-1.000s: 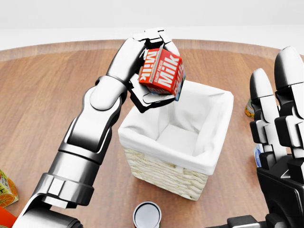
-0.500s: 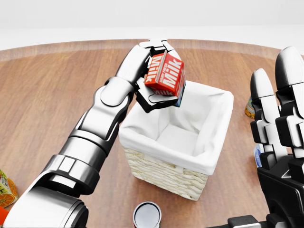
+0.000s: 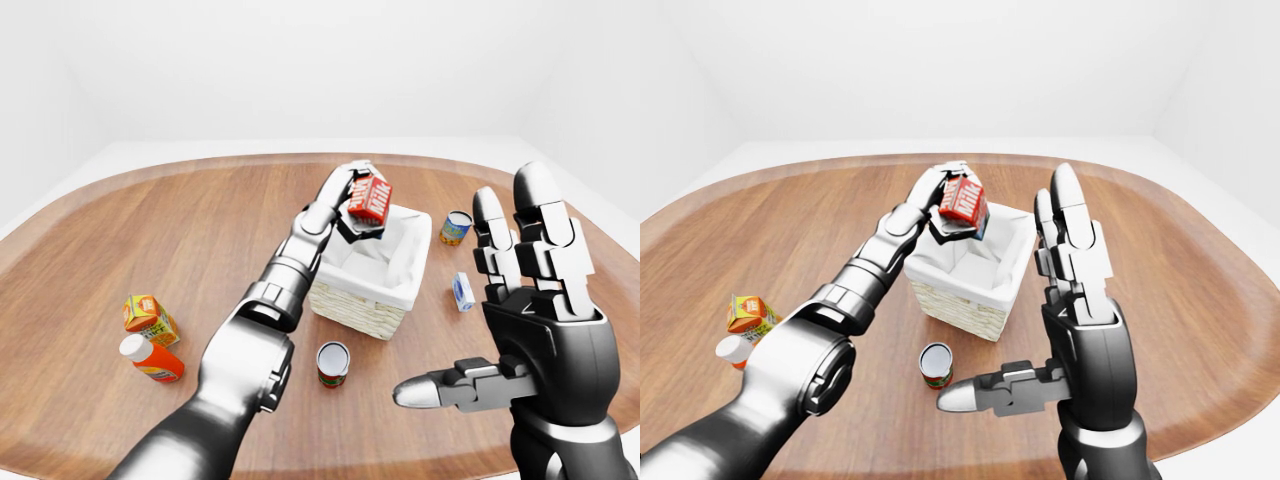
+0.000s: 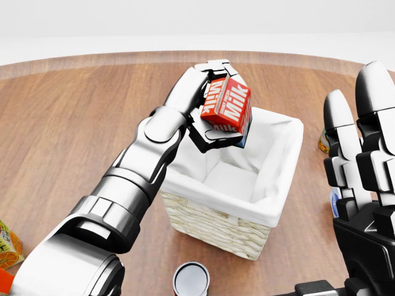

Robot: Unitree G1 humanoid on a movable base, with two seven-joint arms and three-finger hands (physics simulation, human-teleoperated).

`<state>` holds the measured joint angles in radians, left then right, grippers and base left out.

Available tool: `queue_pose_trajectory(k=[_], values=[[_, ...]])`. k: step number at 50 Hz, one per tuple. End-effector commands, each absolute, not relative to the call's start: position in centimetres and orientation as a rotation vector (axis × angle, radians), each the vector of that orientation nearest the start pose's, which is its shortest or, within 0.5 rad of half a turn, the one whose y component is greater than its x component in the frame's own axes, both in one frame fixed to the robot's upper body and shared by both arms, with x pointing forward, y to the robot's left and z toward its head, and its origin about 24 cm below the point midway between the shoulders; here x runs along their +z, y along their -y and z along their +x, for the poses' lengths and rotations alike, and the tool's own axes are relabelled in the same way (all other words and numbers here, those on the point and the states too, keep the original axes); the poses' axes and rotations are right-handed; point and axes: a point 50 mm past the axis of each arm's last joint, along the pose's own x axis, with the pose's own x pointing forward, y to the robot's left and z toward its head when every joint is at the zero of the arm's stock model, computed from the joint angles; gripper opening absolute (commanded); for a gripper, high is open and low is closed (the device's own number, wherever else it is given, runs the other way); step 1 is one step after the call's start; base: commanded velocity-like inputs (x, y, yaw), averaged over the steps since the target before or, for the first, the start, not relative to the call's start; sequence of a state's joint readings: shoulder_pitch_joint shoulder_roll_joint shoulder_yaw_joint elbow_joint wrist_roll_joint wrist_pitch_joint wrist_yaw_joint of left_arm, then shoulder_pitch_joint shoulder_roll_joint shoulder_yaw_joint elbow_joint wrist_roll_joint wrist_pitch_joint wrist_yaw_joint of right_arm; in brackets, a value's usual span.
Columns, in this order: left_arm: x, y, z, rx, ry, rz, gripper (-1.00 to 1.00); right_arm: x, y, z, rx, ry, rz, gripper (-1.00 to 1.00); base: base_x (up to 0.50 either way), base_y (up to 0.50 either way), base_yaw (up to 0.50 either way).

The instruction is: Pick the milk and place it in the basket.

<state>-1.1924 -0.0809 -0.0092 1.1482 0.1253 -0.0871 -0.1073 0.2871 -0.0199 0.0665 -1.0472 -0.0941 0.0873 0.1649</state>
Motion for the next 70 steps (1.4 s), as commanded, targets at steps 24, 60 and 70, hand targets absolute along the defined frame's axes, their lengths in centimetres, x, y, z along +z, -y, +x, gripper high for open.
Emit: queue_pose_trajectory(k=[24, 60, 70], values=[[15.2, -1.2, 40.2, -0.446, -0.004, 0.152, -1.00, 20.3, 14.4, 14.5, 0.114, 0.667, -0.154, 1.00, 0.00, 0.00, 0.00], [14.0, -0.4, 39.6, -0.453, -0.028, 0.201, -1.00, 20.1, 14.2, 14.4, 0.123, 0.656, -0.152, 1.00, 0.00, 0.00, 0.00], [13.6, -0.2, 39.4, -0.462, -0.041, 0.200, -1.00, 20.1, 14.1, 14.4, 0.123, 0.657, -0.152, 1.00, 0.00, 0.00, 0.00]])
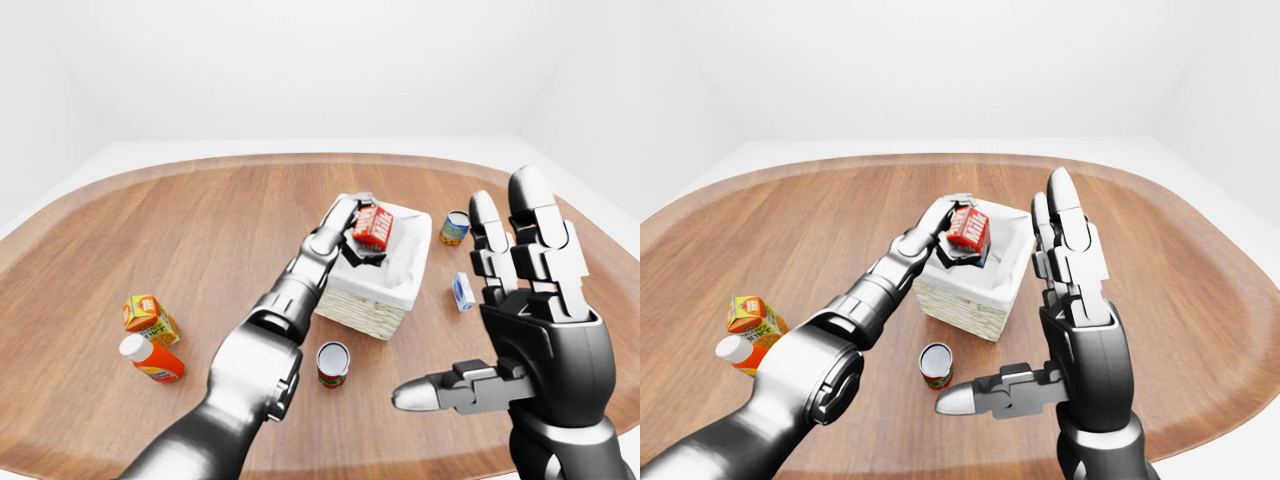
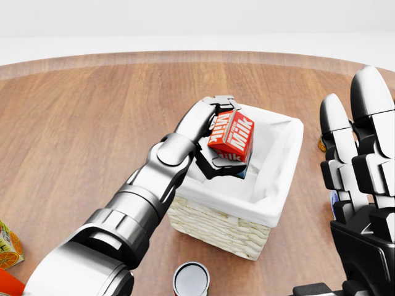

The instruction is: Pick the milk and place it in the basket.

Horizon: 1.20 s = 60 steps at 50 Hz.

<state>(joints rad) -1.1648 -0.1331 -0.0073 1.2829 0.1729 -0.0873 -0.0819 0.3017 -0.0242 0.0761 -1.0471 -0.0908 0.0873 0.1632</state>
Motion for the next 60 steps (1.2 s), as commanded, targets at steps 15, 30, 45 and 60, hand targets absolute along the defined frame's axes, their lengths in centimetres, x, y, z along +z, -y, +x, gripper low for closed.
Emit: queue_pose_trajectory(k=[15, 30, 45, 60], values=[[13.4, -0.1, 39.4, -0.460, -0.045, 0.210, -1.00, 20.0, 14.1, 14.4, 0.126, 0.653, -0.152, 1.00, 0.00, 0.00, 0.00], [12.8, -0.1, 39.2, -0.451, -0.062, 0.221, -1.00, 20.0, 14.1, 14.4, 0.126, 0.652, -0.153, 1.00, 0.00, 0.00, 0.00], [12.3, -0.2, 39.1, -0.438, -0.076, 0.229, 1.00, 20.0, 14.1, 14.4, 0.125, 0.650, -0.153, 1.00, 0.00, 0.00, 0.00], [12.7, -0.2, 39.2, -0.436, -0.065, 0.202, 1.00, 20.0, 14.1, 14.4, 0.126, 0.650, -0.153, 1.00, 0.00, 0.00, 0.00]])
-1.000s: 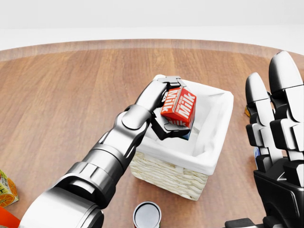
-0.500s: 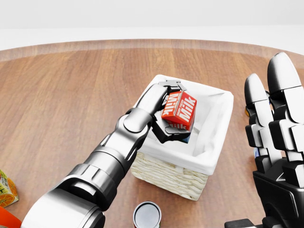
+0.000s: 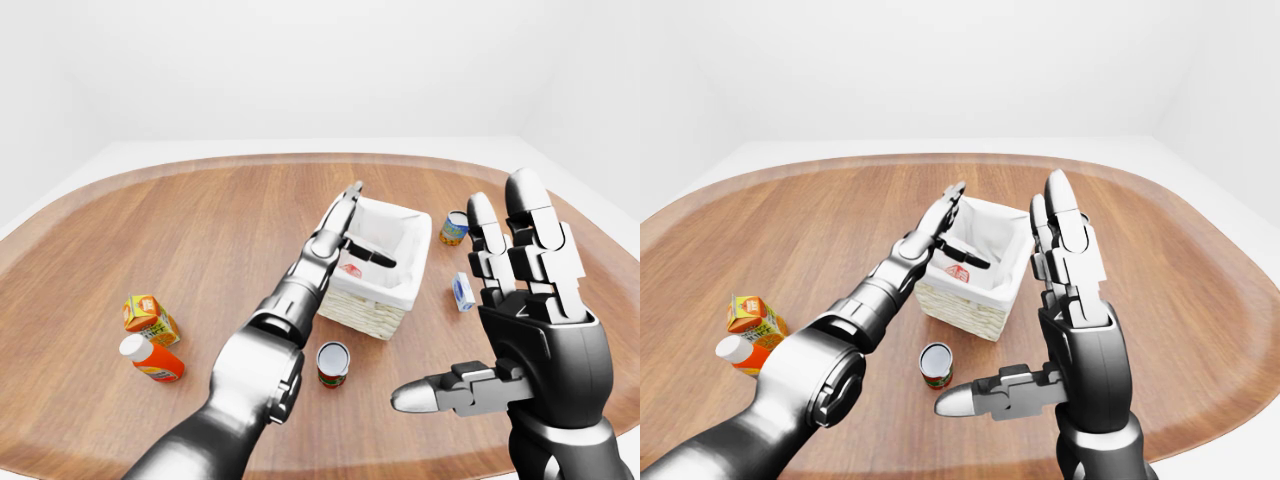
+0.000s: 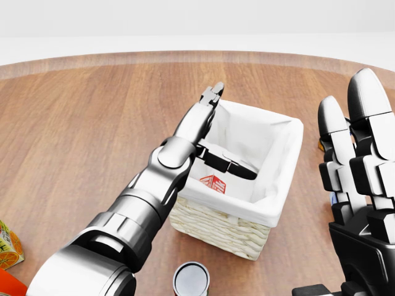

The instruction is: Pick the milk and place it in the basket.

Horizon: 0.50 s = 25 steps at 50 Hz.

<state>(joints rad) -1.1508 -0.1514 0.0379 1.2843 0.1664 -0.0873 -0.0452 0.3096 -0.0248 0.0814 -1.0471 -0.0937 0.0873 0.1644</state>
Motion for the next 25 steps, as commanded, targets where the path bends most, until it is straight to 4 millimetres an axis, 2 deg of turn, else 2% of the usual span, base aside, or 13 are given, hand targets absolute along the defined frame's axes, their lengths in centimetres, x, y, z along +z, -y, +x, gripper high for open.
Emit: queue_pose_trajectory(k=[1, 9, 15, 17, 25], values=[[12.8, -0.2, 39.2, -0.437, -0.062, 0.199, 1.00, 20.0, 14.1, 14.4, 0.126, 0.649, -0.153, 1.00, 0.00, 0.00, 0.00], [13.8, -0.5, 39.5, -0.442, -0.028, 0.146, 1.00, 20.0, 14.0, 14.4, 0.128, 0.652, -0.154, 1.00, 0.00, 0.00, 0.00], [15.3, -0.4, 39.6, -0.455, 0.036, 0.104, 1.00, 20.0, 13.9, 14.4, 0.130, 0.653, -0.155, 1.00, 0.00, 0.00, 0.00], [16.1, -0.3, 39.5, -0.461, 0.076, 0.079, 1.00, 20.0, 14.0, 14.4, 0.129, 0.653, -0.155, 1.00, 0.00, 0.00, 0.00], [17.1, -0.2, 38.6, -0.477, 0.113, 0.025, 1.00, 20.1, 14.0, 14.4, 0.127, 0.655, -0.154, 1.00, 0.00, 0.00, 0.00]])
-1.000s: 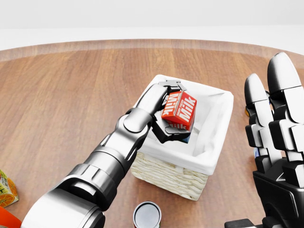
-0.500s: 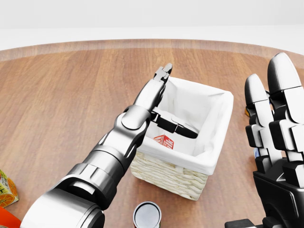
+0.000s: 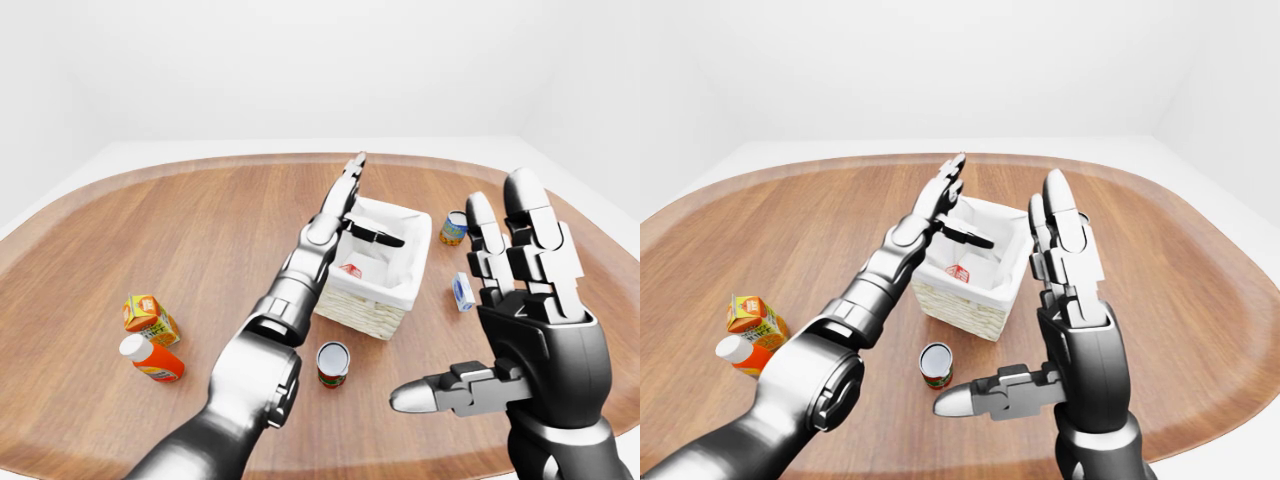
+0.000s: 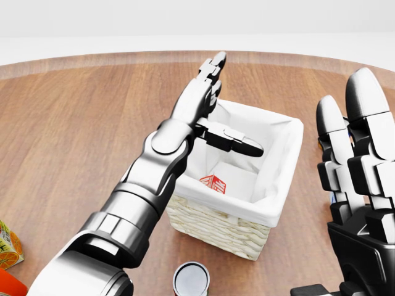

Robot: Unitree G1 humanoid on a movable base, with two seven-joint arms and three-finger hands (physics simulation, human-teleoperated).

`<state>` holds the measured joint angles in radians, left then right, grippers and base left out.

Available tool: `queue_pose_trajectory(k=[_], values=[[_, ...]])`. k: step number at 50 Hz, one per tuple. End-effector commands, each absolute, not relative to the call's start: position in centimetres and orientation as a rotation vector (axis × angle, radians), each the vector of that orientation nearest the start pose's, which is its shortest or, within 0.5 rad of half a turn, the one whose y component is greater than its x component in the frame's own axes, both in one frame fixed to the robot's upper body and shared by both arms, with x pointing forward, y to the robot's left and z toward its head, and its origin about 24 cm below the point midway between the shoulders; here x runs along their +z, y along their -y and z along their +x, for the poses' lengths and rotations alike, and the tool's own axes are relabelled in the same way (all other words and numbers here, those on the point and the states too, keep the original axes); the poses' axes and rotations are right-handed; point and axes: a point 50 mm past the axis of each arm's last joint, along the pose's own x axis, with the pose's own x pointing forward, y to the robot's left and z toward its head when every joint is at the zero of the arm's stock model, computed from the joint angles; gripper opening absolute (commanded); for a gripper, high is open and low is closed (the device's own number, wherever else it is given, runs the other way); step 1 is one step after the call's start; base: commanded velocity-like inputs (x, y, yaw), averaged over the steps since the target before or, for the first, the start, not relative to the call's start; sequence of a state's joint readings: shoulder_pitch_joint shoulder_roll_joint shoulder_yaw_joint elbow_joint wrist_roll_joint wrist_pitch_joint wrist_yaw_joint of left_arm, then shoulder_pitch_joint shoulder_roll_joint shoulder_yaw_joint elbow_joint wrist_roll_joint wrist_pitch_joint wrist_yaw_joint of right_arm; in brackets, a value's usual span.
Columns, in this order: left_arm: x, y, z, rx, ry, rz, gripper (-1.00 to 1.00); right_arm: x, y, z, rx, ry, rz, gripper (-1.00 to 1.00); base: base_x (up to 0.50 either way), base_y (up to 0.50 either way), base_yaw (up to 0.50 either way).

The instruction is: Pick the milk and place it in the basket.

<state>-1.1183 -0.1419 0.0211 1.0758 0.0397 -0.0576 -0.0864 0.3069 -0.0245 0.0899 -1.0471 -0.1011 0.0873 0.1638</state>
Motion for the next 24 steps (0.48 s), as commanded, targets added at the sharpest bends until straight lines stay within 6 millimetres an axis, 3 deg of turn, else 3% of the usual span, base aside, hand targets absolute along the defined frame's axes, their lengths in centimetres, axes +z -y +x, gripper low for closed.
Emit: queue_pose_trajectory(k=[1, 7, 14, 24], values=[[17.3, -0.2, 38.4, -0.476, 0.117, 0.018, 1.00, 20.1, 14.1, 14.4, 0.126, 0.656, -0.154, 1.00, 0.00, 0.00, 0.00], [18.7, -0.5, 37.5, -0.464, 0.193, -0.037, 1.00, 20.0, 14.1, 14.4, 0.127, 0.652, -0.155, 1.00, 0.00, 0.00, 0.00], [21.2, -0.7, 34.9, -0.466, 0.370, -0.112, 1.00, 20.0, 14.1, 14.4, 0.126, 0.653, -0.155, 1.00, 0.00, 0.00, 0.00], [23.6, -3.0, 32.9, -0.441, 0.517, -0.244, 1.00, 20.0, 14.1, 14.4, 0.126, 0.650, -0.156, 1.00, 0.00, 0.00, 0.00]])
